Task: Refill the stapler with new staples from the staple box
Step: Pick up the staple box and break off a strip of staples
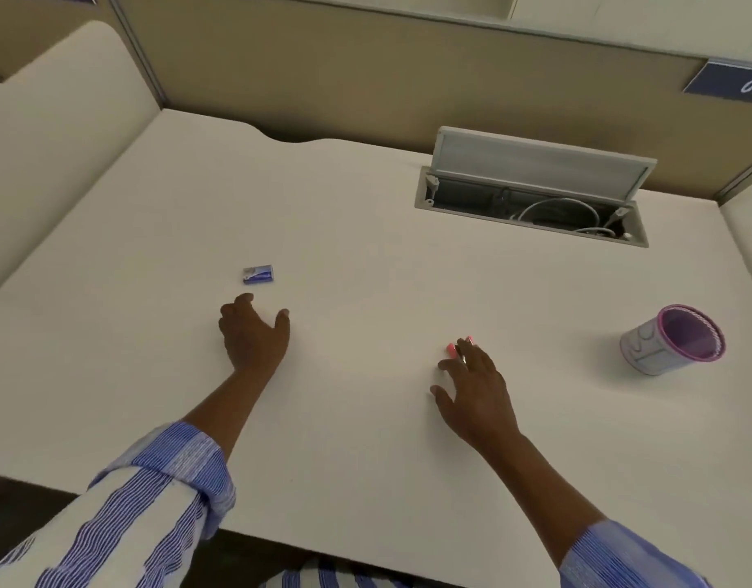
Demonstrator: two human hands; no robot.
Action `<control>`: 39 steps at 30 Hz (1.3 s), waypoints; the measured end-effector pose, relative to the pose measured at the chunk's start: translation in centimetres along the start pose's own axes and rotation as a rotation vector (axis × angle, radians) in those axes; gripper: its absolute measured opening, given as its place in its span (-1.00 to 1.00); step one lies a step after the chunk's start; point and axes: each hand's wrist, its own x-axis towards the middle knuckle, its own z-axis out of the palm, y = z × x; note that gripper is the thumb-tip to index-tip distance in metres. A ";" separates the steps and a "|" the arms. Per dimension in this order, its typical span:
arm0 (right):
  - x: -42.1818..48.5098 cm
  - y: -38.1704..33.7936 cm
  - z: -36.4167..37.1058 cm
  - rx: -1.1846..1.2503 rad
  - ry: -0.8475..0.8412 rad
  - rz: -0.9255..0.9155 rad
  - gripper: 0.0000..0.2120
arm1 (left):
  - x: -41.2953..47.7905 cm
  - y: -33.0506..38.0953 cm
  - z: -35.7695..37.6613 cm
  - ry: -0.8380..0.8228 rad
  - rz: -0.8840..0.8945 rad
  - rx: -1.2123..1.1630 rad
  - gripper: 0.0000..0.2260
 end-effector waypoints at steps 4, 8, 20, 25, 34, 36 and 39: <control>0.0 0.1 0.0 -0.030 -0.010 0.012 -0.67 | 3.2 0.8 -0.1 -0.041 -0.004 0.141 -0.31; 0.0 -0.5 0.1 -0.053 -0.001 0.026 -0.66 | 5.6 1.3 0.4 -0.032 -0.003 0.216 -0.24; -1.6 -4.2 0.9 -0.040 0.066 -0.005 -0.64 | 6.8 3.1 1.3 -0.003 -0.063 0.172 -0.53; -1.6 -6.7 0.1 0.194 0.107 0.045 -0.59 | 1.6 3.5 2.2 -0.145 0.185 -0.135 -0.61; 0.5 -10.4 -1.5 0.981 -0.111 0.539 -0.79 | -10.4 4.8 0.9 -0.607 0.265 -0.320 -0.62; 0.4 -10.3 -1.6 1.054 -0.104 0.587 -0.82 | -11.1 4.9 0.7 -0.630 0.243 -0.313 -0.61; 0.1 -9.8 -1.8 1.081 -0.098 0.617 -0.81 | -11.2 5.3 0.2 -0.694 0.225 -0.303 -0.59</control>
